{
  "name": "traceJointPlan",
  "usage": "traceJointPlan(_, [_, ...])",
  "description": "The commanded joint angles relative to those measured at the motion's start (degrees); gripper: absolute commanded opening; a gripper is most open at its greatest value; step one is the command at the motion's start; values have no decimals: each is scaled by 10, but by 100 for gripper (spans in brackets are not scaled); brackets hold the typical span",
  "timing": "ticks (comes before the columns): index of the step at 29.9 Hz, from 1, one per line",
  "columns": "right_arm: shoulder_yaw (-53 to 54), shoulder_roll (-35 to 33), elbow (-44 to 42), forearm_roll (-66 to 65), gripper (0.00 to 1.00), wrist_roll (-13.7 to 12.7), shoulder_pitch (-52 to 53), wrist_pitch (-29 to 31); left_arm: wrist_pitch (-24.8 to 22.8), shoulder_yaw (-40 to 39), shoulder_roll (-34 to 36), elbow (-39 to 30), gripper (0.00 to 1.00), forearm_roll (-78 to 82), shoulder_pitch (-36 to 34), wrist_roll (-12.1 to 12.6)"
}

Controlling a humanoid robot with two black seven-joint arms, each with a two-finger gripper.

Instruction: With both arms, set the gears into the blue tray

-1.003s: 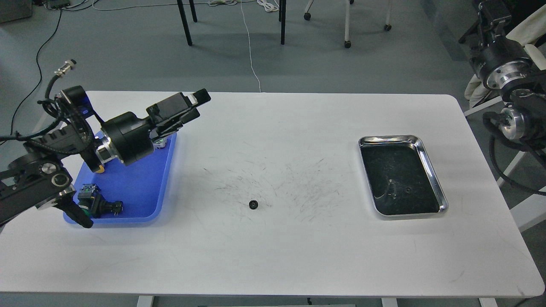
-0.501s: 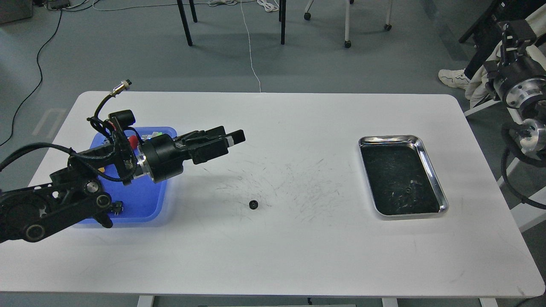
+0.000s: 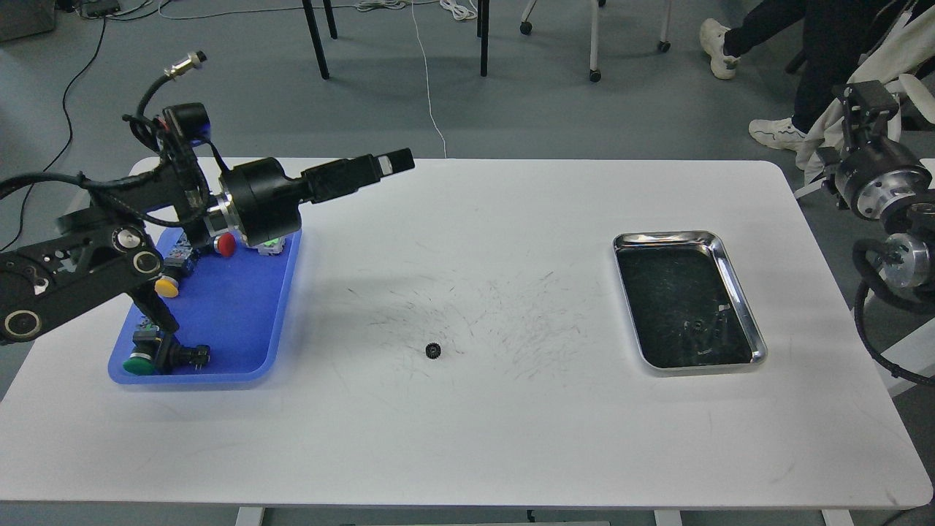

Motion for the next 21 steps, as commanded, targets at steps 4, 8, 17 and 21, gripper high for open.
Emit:
traceJointPlan(4, [2, 5, 2, 0, 95, 1, -4, -3, 81, -54, 36, 17, 99, -330, 16, 0])
traceJointPlan(8, [3, 6, 2, 0, 95, 1, -4, -3, 148, -76, 41, 16, 99, -422, 44, 0])
traceJointPlan(17, [4, 7, 13, 1, 95, 2, -13, -10, 249, -94, 15, -41, 99, -443, 119, 0])
traceJointPlan(21, [4, 7, 12, 0, 95, 2, -23, -9, 202, 22, 16, -34, 99, -302, 110, 0])
